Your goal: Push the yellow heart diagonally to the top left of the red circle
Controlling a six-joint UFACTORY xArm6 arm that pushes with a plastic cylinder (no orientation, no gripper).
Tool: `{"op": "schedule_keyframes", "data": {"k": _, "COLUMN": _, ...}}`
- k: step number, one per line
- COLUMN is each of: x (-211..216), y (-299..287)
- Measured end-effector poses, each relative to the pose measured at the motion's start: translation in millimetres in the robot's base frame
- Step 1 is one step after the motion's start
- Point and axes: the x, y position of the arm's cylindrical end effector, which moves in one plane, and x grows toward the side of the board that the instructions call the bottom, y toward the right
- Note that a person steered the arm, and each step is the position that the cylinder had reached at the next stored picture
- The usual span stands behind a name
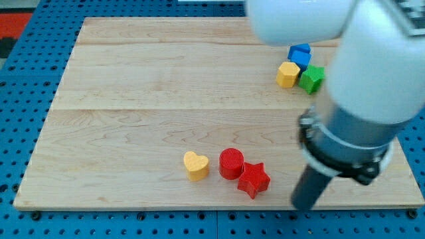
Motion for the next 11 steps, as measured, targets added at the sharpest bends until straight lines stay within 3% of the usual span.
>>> {"op": "schedule_keyframes", "data": {"k": 1, "x": -42, "y": -46}}
{"op": "schedule_keyframes", "data": {"k": 3, "x": 0, "y": -79}}
{"op": "schedule_keyframes", "data": {"k": 5, "x": -110, "y": -189}}
{"op": "schedule_keyframes", "data": {"k": 7, "x": -111, "y": -228}}
{"op": "schedule_keyframes", "data": {"k": 9, "x": -190, "y": -189}}
{"op": "schedule_keyframes", "data": {"k": 10, "x": -165, "y": -103}}
{"op": "schedule_keyframes", "data": {"k": 11, "x": -130, "y": 18}}
